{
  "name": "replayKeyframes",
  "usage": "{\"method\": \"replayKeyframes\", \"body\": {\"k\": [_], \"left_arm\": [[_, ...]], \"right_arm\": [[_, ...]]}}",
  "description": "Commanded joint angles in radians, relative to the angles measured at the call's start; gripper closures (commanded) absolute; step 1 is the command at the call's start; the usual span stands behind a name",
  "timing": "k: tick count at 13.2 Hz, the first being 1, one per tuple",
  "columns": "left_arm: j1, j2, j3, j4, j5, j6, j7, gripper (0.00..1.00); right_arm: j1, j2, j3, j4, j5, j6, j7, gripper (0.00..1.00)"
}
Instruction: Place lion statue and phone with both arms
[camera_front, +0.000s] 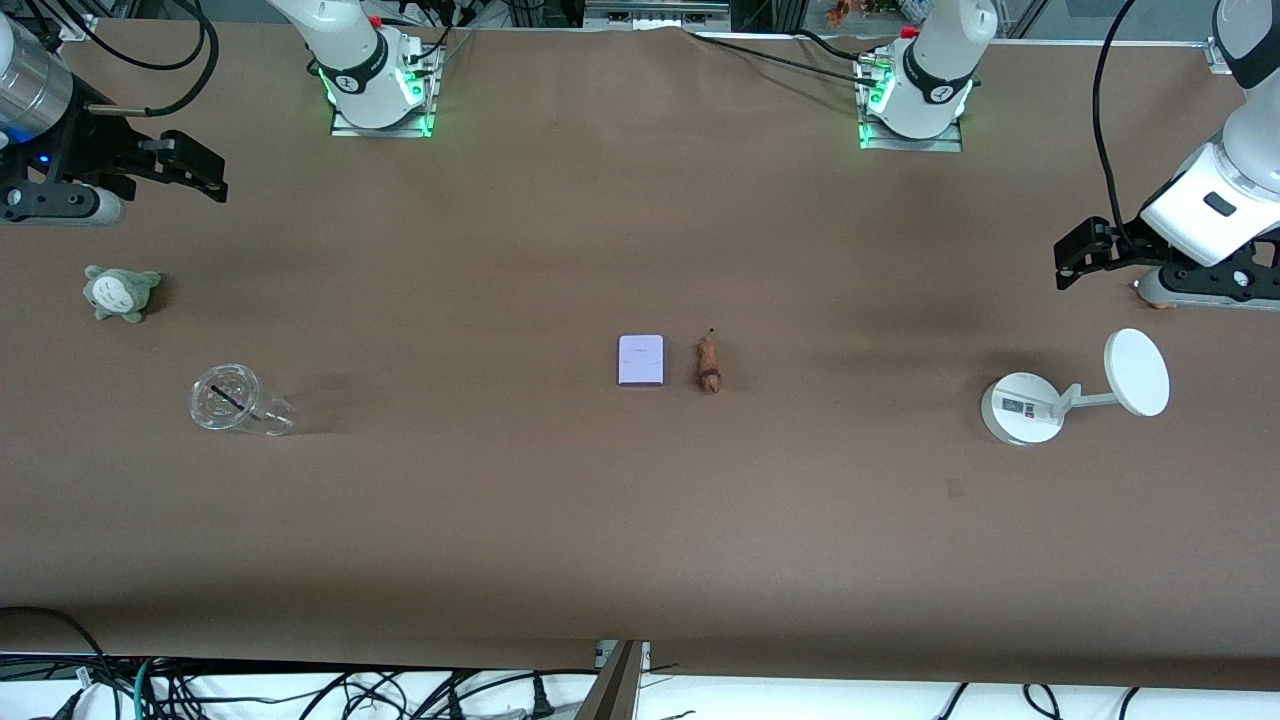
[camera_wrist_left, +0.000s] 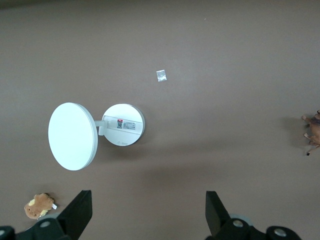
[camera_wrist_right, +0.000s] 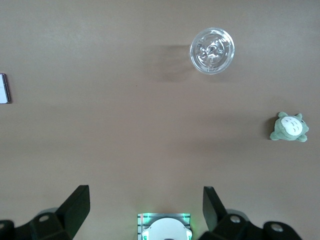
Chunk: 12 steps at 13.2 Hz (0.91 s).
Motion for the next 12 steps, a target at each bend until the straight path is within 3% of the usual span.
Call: {"method": "replayKeyframes", "body": {"k": [1, 12], "left_arm": [[-0.007, -0.012, 0.009, 0.002, -0.017, -0.013, 0.028, 0.00], [-0.007, -0.012, 0.009, 0.002, -0.017, -0.014, 0.021, 0.00]], "right_arm": [[-0.001, 0.000, 0.006, -0.002, 0.005, 0.001, 0.011, 0.00], [-0.001, 0.003, 0.006, -0.005, 0.002, -0.005, -0.010, 0.00]]}}
